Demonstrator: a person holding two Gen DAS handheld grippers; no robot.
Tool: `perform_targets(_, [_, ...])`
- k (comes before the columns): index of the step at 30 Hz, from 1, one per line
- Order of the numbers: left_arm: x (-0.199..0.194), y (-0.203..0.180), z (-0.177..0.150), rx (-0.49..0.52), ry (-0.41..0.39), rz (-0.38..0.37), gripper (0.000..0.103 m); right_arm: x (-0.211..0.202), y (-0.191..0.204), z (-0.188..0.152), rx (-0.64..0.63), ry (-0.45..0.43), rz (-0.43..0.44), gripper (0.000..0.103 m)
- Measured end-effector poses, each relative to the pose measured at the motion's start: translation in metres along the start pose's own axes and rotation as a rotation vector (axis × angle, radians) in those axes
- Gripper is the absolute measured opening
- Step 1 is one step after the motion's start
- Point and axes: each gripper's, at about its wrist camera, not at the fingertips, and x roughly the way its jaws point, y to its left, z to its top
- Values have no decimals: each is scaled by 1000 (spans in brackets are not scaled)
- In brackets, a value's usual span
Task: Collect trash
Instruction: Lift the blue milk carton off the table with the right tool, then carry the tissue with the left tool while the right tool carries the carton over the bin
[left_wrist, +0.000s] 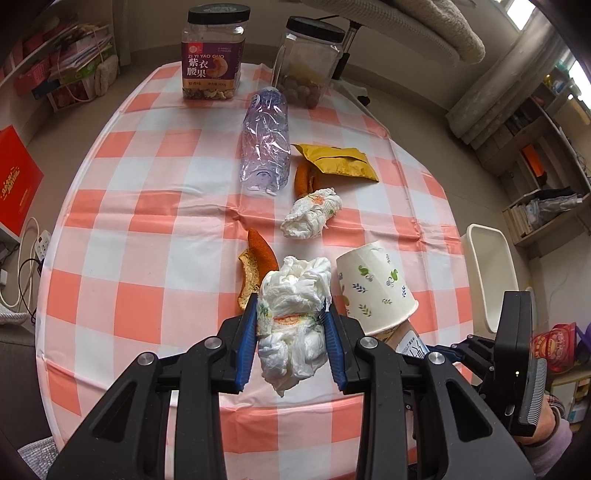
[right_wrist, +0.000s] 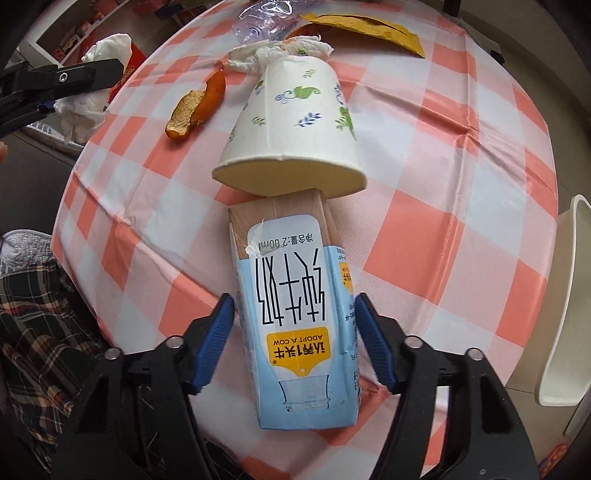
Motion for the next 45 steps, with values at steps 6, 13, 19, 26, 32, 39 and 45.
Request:
perform_targets(6, [-10, 7, 2, -23, -31, -7, 33, -32, 11, 1, -41, -68, 35, 55])
perform_targets(13, [-13, 3, 4, -23, -55, -1, 33, -85, 9, 13, -31, -236, 110, 55])
perform_targets(19, [-17, -8, 11, -18, -109, 0, 33, -114, -11, 16, 43, -405, 65, 55])
perform_targets(26, [-26, -27, 21, -35, -209, -19, 33, -140, -31, 8, 116, -596, -76, 55])
perform_targets(32, [-31, -52, 25, -6, -295, -19, 33, -157, -57, 1, 215, -705, -158, 55])
perform_targets(39, [-31, -87, 27, 53, -353, -22, 33, -172, -86, -13, 320, -778, -265, 55])
perform_targets(45, [-21, -119, 29, 101, -353, -51, 33, -182, -116, -29, 404, -807, -364, 55])
